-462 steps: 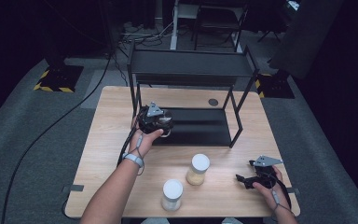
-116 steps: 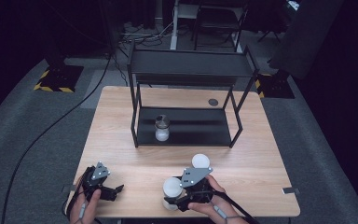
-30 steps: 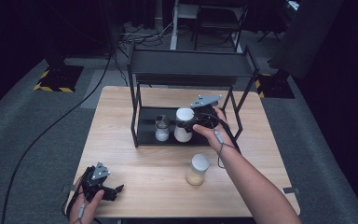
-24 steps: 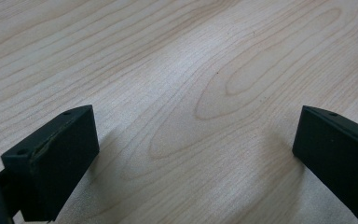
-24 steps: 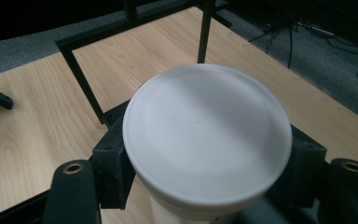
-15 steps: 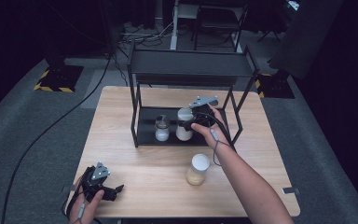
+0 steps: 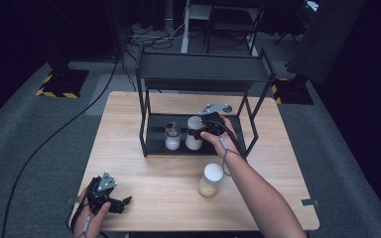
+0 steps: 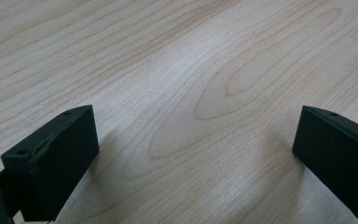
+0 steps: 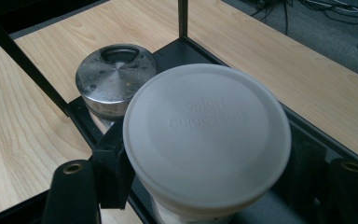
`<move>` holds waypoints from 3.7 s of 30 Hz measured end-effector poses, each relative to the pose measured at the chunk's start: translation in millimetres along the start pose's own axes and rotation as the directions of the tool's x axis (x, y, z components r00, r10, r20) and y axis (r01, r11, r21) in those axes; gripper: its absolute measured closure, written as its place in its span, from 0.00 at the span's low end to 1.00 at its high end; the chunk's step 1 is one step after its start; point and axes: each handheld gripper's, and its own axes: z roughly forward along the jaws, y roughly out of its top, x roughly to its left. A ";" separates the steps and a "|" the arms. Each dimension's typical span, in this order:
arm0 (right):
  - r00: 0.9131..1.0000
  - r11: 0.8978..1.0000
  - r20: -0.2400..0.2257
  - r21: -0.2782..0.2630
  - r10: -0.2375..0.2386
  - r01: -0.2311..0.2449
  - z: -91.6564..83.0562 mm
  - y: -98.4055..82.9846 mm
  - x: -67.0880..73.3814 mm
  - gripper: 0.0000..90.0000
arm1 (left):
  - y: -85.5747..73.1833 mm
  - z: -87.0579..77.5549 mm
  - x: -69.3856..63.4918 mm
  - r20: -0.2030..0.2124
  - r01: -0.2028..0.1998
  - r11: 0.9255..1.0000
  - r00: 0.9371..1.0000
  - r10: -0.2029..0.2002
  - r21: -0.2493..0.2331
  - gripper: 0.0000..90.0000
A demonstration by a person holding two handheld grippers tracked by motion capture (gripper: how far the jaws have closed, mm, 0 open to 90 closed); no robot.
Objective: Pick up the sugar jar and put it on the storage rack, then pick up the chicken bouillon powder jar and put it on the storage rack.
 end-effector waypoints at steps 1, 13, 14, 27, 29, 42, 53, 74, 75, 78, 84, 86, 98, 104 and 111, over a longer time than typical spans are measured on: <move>1.000 1.000 0.002 0.004 0.000 0.000 0.6 0.2 0.4 0.37 | 0.0 0.0 -0.1 0.000 0.000 1.000 1.000 0.000 0.000 0.00; 0.998 0.999 0.032 0.015 0.045 -0.046 2.2 -2.9 -1.2 0.15 | 0.2 -0.1 0.2 0.002 -0.002 1.000 1.000 0.002 0.002 0.00; 0.998 0.999 0.034 0.007 0.044 -0.044 -0.8 -3.5 -1.1 0.14 | 0.2 -0.2 0.3 0.002 -0.003 1.000 1.000 0.003 0.002 0.00; 1.000 0.995 -0.008 -0.097 0.029 -0.029 -65.6 -12.1 13.9 0.09 | 0.2 -0.1 0.3 0.002 -0.002 1.000 1.000 0.002 0.002 0.00; 1.000 0.994 -0.010 -0.105 0.016 -0.017 -76.8 -14.4 17.1 0.10 | 0.3 -0.2 0.3 0.002 -0.003 1.000 1.000 0.003 0.002 0.00; 1.000 0.988 -0.020 -0.156 -0.013 0.009 -139.6 -35.1 35.1 0.10 | 0.3 -0.1 0.3 0.002 -0.003 1.000 1.000 0.003 0.002 0.00; 0.999 0.983 -0.051 -0.181 -0.018 0.009 -166.2 -55.0 52.6 0.10 | 0.2 -0.1 0.4 0.002 -0.003 1.000 1.000 0.003 0.001 0.00; 0.997 0.979 -0.063 -0.202 -0.051 0.038 -178.0 -97.1 77.1 0.04 | 0.2 0.1 0.4 0.001 -0.005 1.000 1.000 0.005 0.000 0.00; 0.996 0.979 -0.065 -0.201 -0.057 0.043 -177.2 -98.4 77.6 0.04 | 0.2 0.1 0.4 0.002 -0.004 1.000 1.000 0.004 0.000 0.00; 0.996 0.979 -0.068 -0.197 -0.062 0.048 -175.0 -102.6 78.9 0.04 | 0.0 0.2 0.5 0.002 -0.004 1.000 1.000 0.004 -0.001 0.00; 0.996 0.980 -0.071 -0.191 -0.062 0.048 -167.0 -117.0 81.3 0.04 | 0.5 0.3 0.8 0.002 -0.006 1.000 1.000 0.006 0.000 0.00; 0.995 0.981 -0.066 -0.186 -0.073 0.060 -163.4 -121.9 82.4 0.04 | 0.5 0.4 0.9 0.003 -0.007 1.000 1.000 0.007 0.000 0.00; 0.995 0.984 -0.088 -0.174 -0.057 0.042 -141.2 -146.6 79.3 0.04 | 0.5 0.4 0.9 0.003 -0.007 1.000 1.000 0.007 0.000 0.00; 0.994 0.985 -0.096 -0.168 -0.056 0.039 -132.0 -158.0 77.1 0.04 | 0.5 0.4 0.9 0.003 -0.007 1.000 1.000 0.007 0.000 0.00; 0.995 0.985 -0.091 -0.169 -0.045 0.030 -124.1 -163.3 74.6 0.05 | 0.5 0.4 0.9 0.003 -0.007 1.000 1.000 0.007 0.000 0.00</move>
